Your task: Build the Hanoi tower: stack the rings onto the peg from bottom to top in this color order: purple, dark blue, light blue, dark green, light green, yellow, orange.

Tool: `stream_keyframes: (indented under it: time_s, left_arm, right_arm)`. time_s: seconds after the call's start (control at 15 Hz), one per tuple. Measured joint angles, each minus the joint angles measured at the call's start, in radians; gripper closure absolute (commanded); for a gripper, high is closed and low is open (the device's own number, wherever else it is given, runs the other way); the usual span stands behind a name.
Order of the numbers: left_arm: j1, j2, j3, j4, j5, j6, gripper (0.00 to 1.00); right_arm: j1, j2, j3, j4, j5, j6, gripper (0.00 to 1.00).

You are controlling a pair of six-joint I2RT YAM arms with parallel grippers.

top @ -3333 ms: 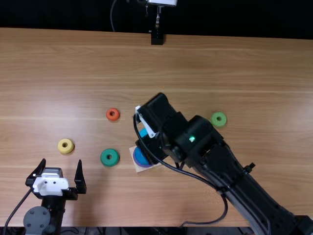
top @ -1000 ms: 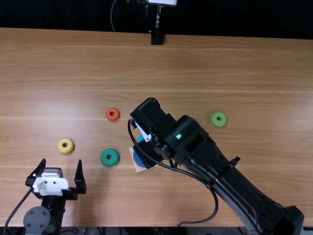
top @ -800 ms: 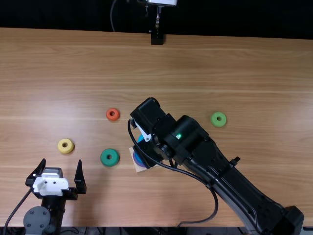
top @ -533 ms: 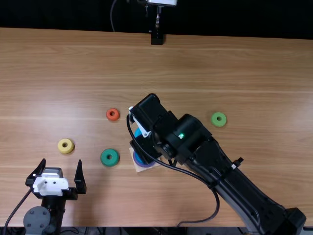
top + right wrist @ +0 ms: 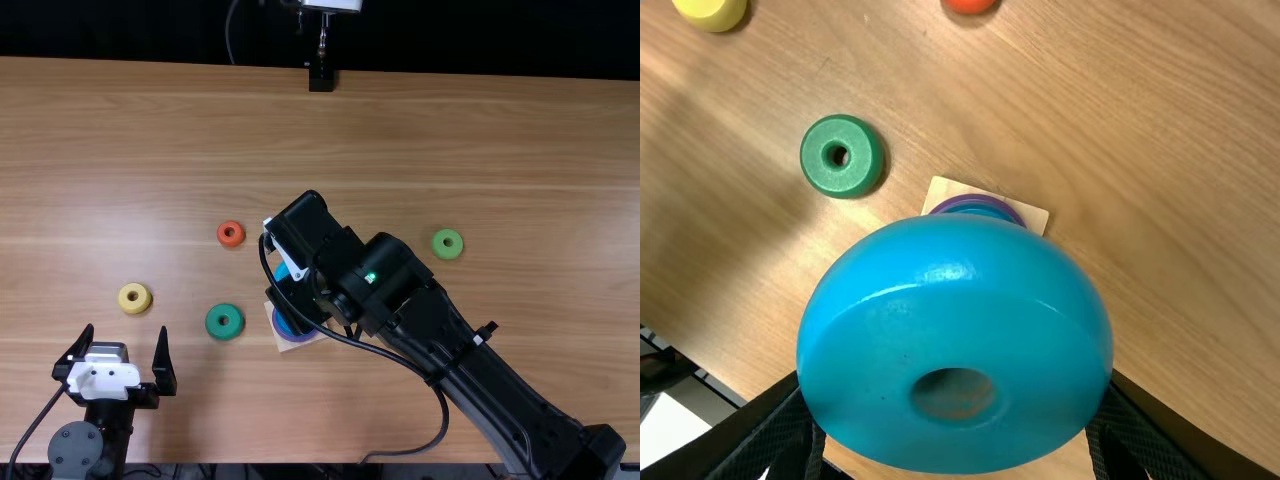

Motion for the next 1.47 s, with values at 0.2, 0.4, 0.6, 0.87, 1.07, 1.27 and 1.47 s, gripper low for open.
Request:
stream_keyframes:
  time_s: [0.2,0.4,0.6,0.87,1.07,1.27,1.47]
  left_arm:
    - [0.0,0.0,0.0,0.0,0.0,-0.001,0.0]
    - [0.0,0.0,0.0,0.0,0.0,0.0,0.0]
    - [0.0,0.0,0.0,0.0,0.0,0.0,0.0]
    - [0.0,0.0,0.0,0.0,0.0,0.0,0.0]
    - [0.0,0.0,0.0,0.0,0.0,0.0,0.0]
    - [0.0,0.0,0.0,0.0,0.0,0.0,0.0]
    - [0.0,0.0,0.0,0.0,0.0,0.0,0.0]
  right_arm:
    - [0.0,0.007,0.0,-0.001,0.0,0.0,1.0]
    - [0.0,0.013,-0.002,-0.001,0.0,-0.001,1.0]
    - [0.0,0.013,-0.011,-0.003,0.0,-0.001,1.0]
    - [0.0,0.013,-0.072,-0.002,0.0,-0.003,1.0]
    - [0.0,0.013,-0.072,0.001,0.0,-0.003,1.0]
    - [0.0,0.013,-0.072,0.006,0.001,0.001,0.0]
    - [0.0,0.013,-0.072,0.025,0.004,0.004,0.0]
